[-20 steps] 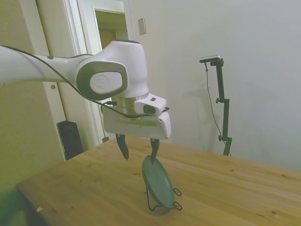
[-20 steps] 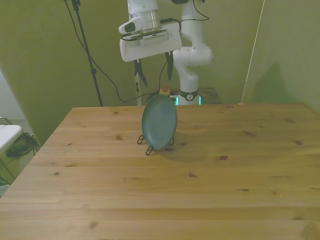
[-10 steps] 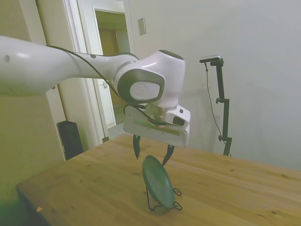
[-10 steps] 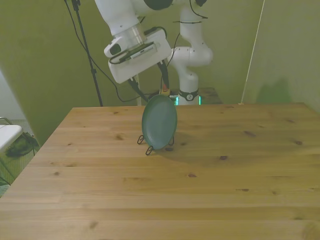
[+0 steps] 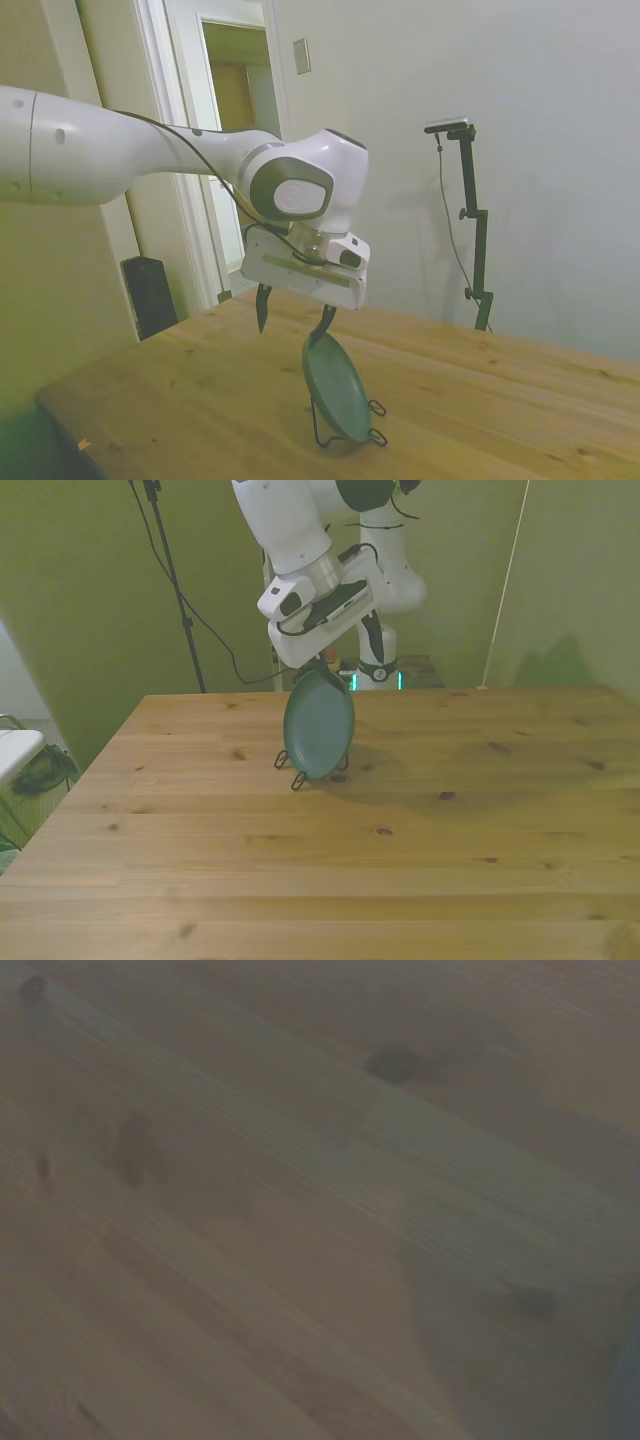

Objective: Unload the plate

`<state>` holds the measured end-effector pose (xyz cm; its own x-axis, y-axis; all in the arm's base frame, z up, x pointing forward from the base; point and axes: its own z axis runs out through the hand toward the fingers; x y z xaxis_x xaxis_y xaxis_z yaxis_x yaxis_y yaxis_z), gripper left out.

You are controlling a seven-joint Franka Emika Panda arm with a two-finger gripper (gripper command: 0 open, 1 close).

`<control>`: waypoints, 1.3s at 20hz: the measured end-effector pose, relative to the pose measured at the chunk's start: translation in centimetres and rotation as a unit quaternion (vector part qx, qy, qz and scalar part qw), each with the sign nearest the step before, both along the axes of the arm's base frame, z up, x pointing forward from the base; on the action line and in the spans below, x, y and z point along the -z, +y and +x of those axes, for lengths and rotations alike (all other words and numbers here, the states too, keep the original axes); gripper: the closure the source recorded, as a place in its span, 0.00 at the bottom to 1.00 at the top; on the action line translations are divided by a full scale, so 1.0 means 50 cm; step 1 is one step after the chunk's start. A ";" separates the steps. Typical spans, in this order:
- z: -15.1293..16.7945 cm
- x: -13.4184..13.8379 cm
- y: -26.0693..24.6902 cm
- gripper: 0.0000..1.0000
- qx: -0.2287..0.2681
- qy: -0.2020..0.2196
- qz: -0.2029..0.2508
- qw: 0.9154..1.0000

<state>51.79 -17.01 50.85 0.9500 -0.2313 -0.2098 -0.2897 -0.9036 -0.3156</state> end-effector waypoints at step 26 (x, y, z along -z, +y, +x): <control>-0.015 0.054 -0.032 1.00 0.017 -0.022 -0.048 0.998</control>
